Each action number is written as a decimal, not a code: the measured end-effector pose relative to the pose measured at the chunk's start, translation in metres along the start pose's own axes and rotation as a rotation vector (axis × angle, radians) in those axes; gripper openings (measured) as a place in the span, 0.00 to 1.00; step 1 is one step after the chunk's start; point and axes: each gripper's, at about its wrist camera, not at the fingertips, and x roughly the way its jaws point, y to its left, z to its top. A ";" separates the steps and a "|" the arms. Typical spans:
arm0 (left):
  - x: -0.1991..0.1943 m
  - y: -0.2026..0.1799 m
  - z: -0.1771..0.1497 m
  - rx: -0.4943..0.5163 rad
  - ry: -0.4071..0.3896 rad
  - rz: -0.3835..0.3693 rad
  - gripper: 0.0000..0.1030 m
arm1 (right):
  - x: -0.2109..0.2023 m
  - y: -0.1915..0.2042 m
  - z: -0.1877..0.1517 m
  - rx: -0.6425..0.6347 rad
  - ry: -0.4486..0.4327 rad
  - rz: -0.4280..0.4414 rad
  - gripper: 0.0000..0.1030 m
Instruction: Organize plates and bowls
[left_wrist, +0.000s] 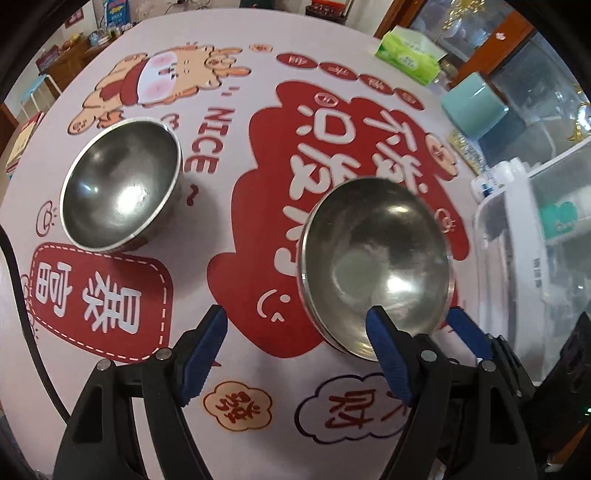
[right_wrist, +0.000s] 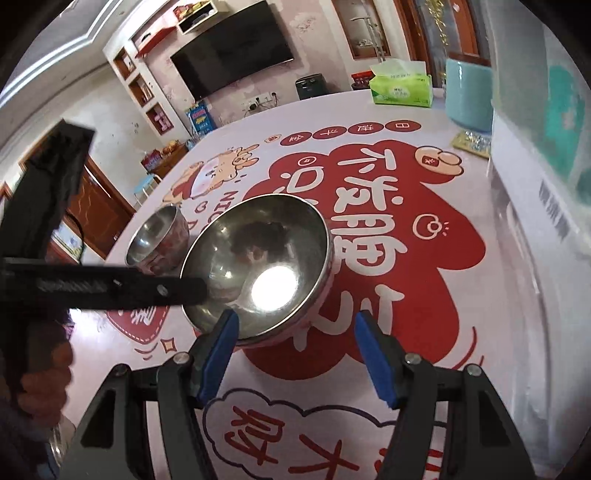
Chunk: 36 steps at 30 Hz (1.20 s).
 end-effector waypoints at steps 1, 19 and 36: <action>0.004 0.001 0.000 -0.006 0.008 0.002 0.74 | 0.001 -0.002 0.000 0.008 -0.003 0.007 0.63; 0.051 -0.009 -0.004 -0.039 0.068 -0.036 0.63 | 0.008 -0.030 -0.009 0.090 0.000 0.026 0.44; 0.042 -0.015 -0.017 -0.036 0.065 -0.112 0.30 | 0.007 -0.027 -0.013 0.095 0.033 0.053 0.07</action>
